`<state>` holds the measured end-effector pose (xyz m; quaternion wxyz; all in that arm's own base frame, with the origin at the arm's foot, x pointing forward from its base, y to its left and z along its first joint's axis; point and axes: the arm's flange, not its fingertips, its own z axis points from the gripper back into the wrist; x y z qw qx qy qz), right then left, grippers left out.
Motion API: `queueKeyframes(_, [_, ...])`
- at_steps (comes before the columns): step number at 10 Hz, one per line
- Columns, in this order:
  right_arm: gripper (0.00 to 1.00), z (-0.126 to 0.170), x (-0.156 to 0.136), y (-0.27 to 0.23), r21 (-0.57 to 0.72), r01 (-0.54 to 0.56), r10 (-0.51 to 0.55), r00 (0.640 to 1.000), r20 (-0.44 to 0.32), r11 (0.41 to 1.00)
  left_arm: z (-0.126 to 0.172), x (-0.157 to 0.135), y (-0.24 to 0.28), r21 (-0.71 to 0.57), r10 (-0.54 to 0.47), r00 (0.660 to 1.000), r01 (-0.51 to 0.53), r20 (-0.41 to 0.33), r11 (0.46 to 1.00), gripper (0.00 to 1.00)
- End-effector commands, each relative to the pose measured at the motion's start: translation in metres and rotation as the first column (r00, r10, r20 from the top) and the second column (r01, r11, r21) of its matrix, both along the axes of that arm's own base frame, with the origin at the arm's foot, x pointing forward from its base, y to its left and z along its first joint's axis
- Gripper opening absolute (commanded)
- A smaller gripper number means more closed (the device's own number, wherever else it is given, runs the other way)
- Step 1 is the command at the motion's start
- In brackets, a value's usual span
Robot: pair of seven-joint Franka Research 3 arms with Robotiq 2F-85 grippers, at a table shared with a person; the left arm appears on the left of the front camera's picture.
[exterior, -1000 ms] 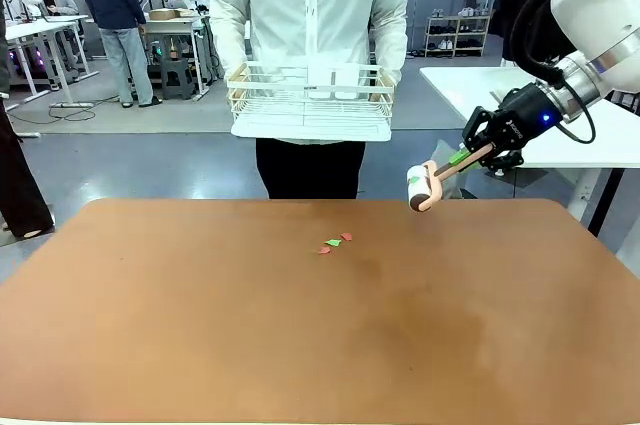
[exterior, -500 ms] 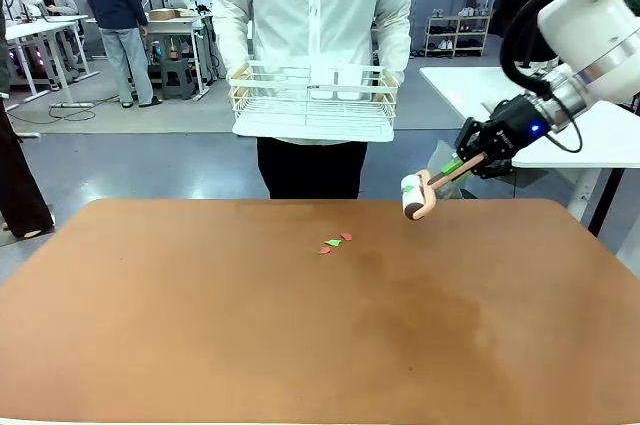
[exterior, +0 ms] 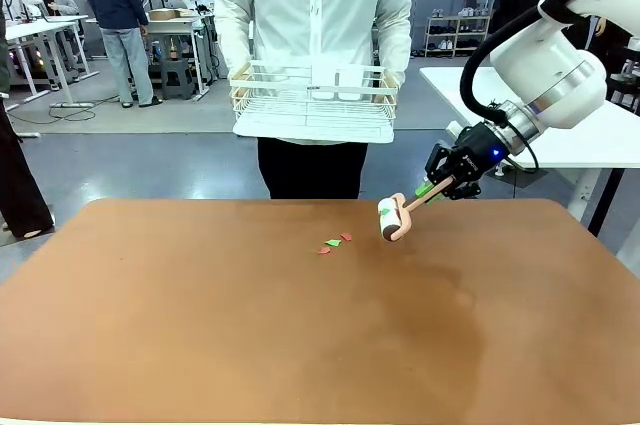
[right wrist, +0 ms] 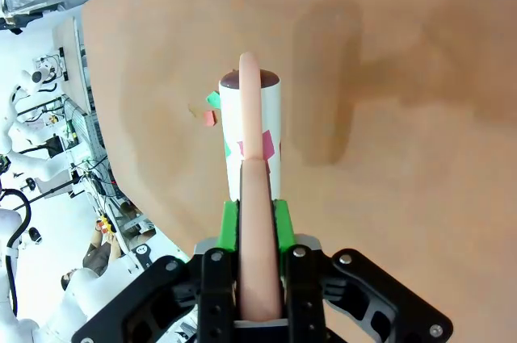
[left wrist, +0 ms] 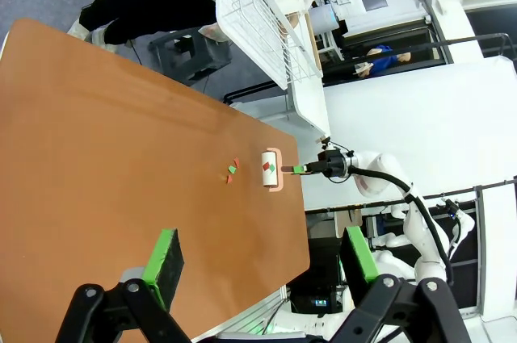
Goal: Clean the table.
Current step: Clean the table with the Lint Roller when the human lifts the Dish drying rack.
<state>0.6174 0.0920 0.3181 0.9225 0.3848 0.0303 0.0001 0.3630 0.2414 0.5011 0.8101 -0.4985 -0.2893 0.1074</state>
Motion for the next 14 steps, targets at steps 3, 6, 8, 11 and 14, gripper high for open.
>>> queueKeyframes(3, [0.21,-0.009,-0.003,0.011,-0.065,0.016,-0.014,0.999,0.029,0.998,0.001,-0.002,0.002,-0.017,-0.005,1.0,0.005,0.018,1.0,1.0])
queueKeyframes(6, [0.21,-0.024,-0.004,0.017,-0.046,0.019,-0.018,0.999,0.029,0.999,0.001,-0.002,0.002,-0.017,-0.005,1.0,0.005,0.018,1.0,1.0])
queueKeyframes(8, [0.21,-0.039,-0.002,0.024,-0.043,-0.003,0.003,1.0,-0.006,0.999,0.001,-0.002,0.002,-0.017,-0.005,1.0,0.005,0.018,1.0,1.0])
queueKeyframes(11, [0.21,-0.059,-0.001,0.049,-0.104,-0.012,0.008,0.999,-0.042,0.994,0.001,-0.002,0.002,-0.017,-0.005,1.0,0.005,0.018,1.0,1.0])
queueKeyframes(14, [0.21,-0.06,-0.003,0.083,-0.125,-0.029,0.023,0.999,-0.044,0.992,0.001,-0.002,0.002,-0.017,-0.005,1.0,0.005,0.018,1.0,1.0])
